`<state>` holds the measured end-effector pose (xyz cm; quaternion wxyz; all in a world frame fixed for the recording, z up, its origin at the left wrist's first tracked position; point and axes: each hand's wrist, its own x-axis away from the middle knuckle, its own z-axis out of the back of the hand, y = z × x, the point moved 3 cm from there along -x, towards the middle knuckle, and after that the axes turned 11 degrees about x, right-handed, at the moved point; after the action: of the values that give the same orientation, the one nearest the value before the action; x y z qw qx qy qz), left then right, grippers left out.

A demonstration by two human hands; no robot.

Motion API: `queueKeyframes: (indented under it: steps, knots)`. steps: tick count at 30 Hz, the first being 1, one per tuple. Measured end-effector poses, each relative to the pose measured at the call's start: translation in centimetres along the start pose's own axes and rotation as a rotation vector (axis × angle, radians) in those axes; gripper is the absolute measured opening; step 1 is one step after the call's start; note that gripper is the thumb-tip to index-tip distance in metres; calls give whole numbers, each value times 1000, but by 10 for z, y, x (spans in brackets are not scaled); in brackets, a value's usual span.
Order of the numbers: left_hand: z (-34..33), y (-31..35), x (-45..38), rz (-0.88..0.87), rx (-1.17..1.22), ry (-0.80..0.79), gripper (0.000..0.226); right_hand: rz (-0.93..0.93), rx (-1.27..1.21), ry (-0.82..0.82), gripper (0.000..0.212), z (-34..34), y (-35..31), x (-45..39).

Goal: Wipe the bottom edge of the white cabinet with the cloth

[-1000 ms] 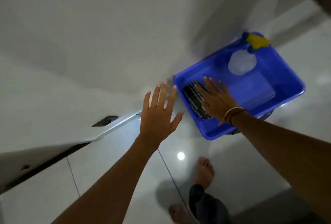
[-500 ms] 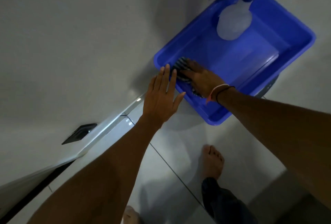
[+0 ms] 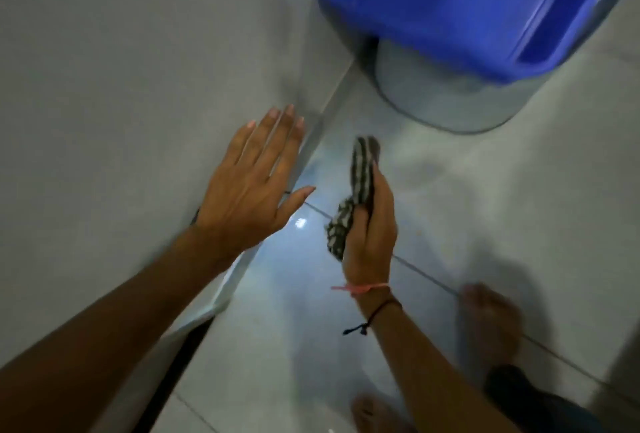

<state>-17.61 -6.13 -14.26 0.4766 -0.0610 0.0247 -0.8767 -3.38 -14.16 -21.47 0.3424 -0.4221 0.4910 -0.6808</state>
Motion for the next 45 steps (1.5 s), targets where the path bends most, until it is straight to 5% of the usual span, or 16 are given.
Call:
queueKeyframes:
  steps: [3,5,11,17,24,31,40,45]
  knots:
    - [-25,-16,-4,-122,-207,-85,78,-438,-129,86,61,-67,85,34]
    - [-40,-31,-12,-189,-351,-101,75,-510,-152,98,63,-105,122,30]
    - [-69,-53,-33,-376,-760,-176,72,-245,-122,52,61,-183,152,-30]
    - [-88,-48,-67,-309,-795,-218,83,-203,28,-52,66,-201,164,-25]
    - [-86,-43,-65,-292,-699,-274,73,57,325,15,57,-178,146,-150]
    - [-86,-41,-63,-296,-695,-249,73,24,46,-140,58,-200,162,-25]
    - [-87,-42,-66,-285,-733,-231,75,-77,58,-24,51,-152,131,-274]
    - [-86,-43,-68,-276,-749,-253,76,76,64,-70,58,-174,151,-146]
